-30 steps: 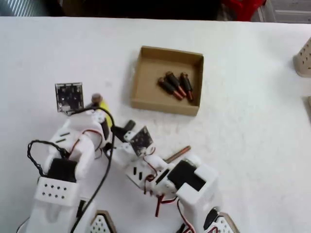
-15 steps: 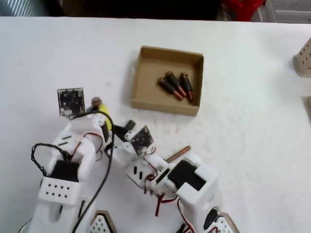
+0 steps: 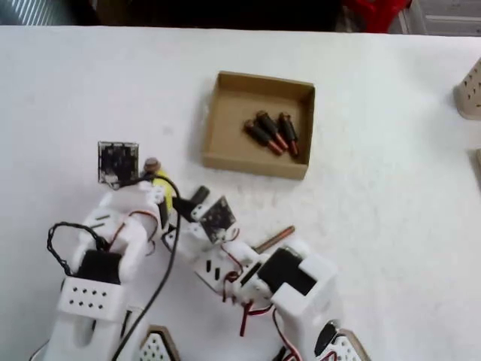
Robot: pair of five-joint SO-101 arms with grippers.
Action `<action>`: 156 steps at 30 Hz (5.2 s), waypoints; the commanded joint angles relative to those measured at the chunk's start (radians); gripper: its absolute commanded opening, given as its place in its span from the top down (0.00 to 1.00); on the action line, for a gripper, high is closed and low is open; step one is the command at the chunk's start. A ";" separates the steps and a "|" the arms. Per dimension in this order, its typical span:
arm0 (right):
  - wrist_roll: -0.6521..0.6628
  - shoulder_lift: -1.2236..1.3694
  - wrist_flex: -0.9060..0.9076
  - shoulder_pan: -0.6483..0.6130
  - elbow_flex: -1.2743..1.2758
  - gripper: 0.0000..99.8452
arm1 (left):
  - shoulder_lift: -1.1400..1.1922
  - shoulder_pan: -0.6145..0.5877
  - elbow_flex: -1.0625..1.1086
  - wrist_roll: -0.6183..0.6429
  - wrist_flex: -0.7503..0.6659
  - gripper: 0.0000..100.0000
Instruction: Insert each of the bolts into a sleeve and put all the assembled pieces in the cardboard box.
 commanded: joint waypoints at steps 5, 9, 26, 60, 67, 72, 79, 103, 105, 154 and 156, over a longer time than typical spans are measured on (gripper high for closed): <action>-0.008 -0.021 -0.004 0.002 -0.015 0.98 | -0.012 0.016 -0.008 -0.048 0.087 0.98; -0.009 -0.025 -0.010 0.019 -0.018 0.98 | -0.012 0.018 0.006 -0.044 0.098 0.98; -0.011 -0.061 -0.002 0.035 -0.014 0.98 | -0.012 0.088 0.114 -0.049 0.098 0.93; -0.011 -0.061 -0.002 0.035 -0.014 0.98 | -0.010 -0.082 -0.279 0.328 0.150 0.76; -0.011 -0.070 0.039 0.035 -0.014 0.98 | -0.004 -0.208 -0.227 0.328 0.118 0.96; -0.009 -0.076 0.044 0.035 -0.008 0.98 | 0.004 -0.214 -0.140 0.321 0.120 0.98; -0.009 -0.285 0.047 0.088 0.123 0.98 | 0.286 -0.214 -0.103 0.236 0.072 0.98; -0.003 -0.901 1.527 0.562 -0.319 0.98 | 0.605 -0.216 -0.117 0.127 -0.158 0.98; -0.003 -0.849 1.527 0.598 -0.376 0.98 | 0.605 -0.216 -0.117 0.127 -0.158 0.98; 0.451 0.513 2.648 0.814 -2.226 0.82 | 0.605 -0.211 -0.117 0.080 -0.158 0.98; 0.456 0.513 2.689 0.825 -2.269 0.88 | 0.604 -0.211 -0.117 0.080 -0.158 0.98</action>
